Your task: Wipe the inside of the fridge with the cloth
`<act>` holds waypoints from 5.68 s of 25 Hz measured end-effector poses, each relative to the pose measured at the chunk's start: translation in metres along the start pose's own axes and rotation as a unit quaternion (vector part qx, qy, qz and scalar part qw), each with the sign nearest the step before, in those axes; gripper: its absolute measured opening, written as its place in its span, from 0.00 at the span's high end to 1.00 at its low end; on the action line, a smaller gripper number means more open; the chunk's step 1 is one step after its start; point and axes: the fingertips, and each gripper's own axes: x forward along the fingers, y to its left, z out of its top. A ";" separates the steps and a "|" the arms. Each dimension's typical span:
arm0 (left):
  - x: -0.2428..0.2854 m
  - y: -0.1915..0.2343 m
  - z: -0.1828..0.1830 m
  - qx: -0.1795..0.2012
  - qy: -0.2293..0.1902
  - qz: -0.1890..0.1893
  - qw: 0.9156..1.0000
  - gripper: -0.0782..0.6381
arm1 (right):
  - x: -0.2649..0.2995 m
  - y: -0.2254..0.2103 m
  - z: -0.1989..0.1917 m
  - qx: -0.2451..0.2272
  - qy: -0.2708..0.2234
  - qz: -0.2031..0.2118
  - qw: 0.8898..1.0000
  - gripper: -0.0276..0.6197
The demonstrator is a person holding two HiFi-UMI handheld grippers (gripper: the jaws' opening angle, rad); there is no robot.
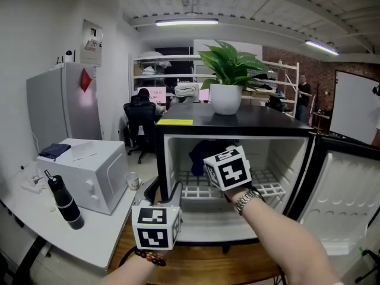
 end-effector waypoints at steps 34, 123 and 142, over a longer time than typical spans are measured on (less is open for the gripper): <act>0.000 0.002 -0.002 0.010 0.000 0.001 1.000 0.58 | 0.035 0.028 -0.076 -0.092 0.249 0.066 0.962 0.88; 0.001 0.004 -0.008 0.031 0.034 0.015 0.999 0.62 | -0.033 0.114 -0.051 0.005 0.140 0.133 0.981 0.88; 0.001 0.006 -0.004 0.033 0.029 0.026 0.999 0.62 | -0.071 0.037 -0.092 0.029 0.179 0.059 0.982 0.88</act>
